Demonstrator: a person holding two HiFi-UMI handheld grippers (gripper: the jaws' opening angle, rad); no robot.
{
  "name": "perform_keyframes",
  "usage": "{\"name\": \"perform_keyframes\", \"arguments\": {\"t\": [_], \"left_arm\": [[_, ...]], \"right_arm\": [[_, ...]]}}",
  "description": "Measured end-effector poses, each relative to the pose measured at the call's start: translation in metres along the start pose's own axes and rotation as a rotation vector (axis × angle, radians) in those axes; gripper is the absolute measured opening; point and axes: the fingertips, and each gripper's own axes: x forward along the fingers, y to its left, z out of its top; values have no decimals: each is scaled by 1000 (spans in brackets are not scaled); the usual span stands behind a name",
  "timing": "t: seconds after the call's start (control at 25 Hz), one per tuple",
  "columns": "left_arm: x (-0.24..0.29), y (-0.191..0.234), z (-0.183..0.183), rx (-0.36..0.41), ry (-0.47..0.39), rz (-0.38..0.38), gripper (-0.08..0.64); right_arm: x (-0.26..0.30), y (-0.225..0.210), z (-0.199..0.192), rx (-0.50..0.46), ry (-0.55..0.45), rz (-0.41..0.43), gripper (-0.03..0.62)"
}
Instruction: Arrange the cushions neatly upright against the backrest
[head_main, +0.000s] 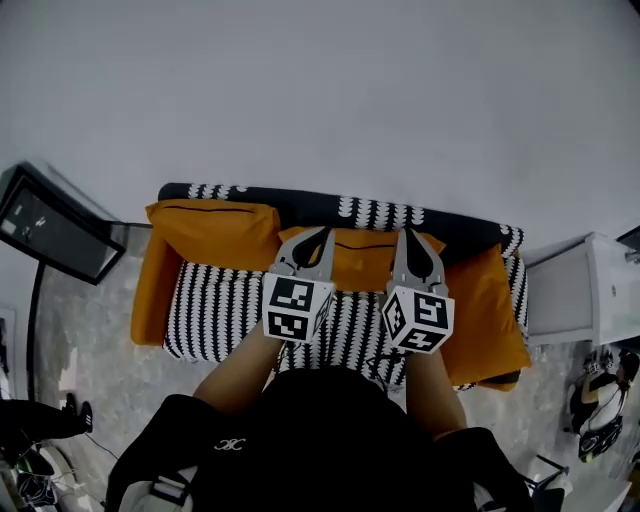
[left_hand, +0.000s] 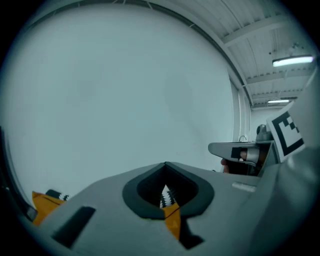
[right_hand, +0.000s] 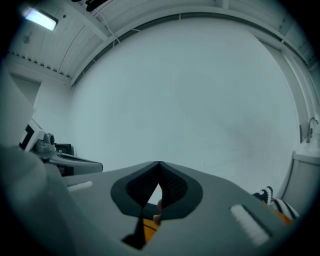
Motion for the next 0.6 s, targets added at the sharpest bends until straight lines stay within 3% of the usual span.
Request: {"name": "perform_keyframes", "arguments": {"t": [0.16, 0.36, 0.6], "left_arm": [[-15, -14, 31, 66, -52, -32, 8], [-37, -23, 68, 125, -131, -38, 6], [-47, -24, 74, 50, -158, -56, 9]], "right_arm": [[-16, 28, 28, -42, -44, 16, 8], [-25, 51, 53, -17, -82, 40, 7], [-30, 64, 70, -30, -99, 55, 6]]}}
